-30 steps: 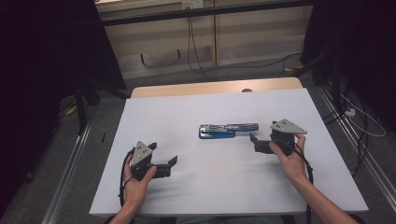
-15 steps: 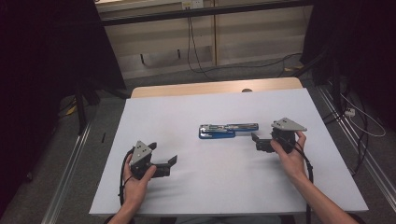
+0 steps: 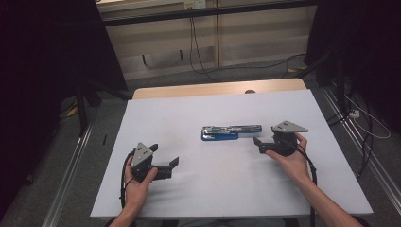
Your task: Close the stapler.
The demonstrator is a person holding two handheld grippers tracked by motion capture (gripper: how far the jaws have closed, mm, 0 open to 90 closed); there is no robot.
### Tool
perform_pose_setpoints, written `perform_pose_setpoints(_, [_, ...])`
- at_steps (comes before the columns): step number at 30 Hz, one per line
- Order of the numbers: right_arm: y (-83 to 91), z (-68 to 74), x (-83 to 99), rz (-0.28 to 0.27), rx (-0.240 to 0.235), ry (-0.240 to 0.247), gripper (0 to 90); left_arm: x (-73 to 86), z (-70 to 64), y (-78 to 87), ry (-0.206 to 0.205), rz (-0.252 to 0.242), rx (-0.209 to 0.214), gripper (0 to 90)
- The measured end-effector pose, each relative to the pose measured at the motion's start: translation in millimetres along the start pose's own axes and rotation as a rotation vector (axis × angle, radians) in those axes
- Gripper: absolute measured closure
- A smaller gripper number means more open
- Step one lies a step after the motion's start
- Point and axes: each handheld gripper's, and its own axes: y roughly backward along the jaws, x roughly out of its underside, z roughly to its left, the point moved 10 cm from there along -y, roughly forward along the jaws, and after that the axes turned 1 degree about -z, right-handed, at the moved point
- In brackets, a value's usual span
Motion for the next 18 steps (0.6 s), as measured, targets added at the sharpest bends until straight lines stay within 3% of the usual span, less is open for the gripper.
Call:
perform_pose_setpoints(5, [0.3,-0.7,3.0,0.012,-0.013,-0.006,31.3,-0.3,-1.4,-1.4,-0.007,0.002,0.003,4.5])
perform_pose_setpoints(14, [0.3,4.5,6.0,0.032,-0.052,0.036,56.0,0.3,-4.8,-9.7,-0.021,0.019,0.007,4.5])
perform_pose_setpoints(18, [1.5,5.9,7.4,0.037,-0.067,0.031,68.4,2.9,-8.1,-14.0,-0.033,0.038,0.014,4.3])
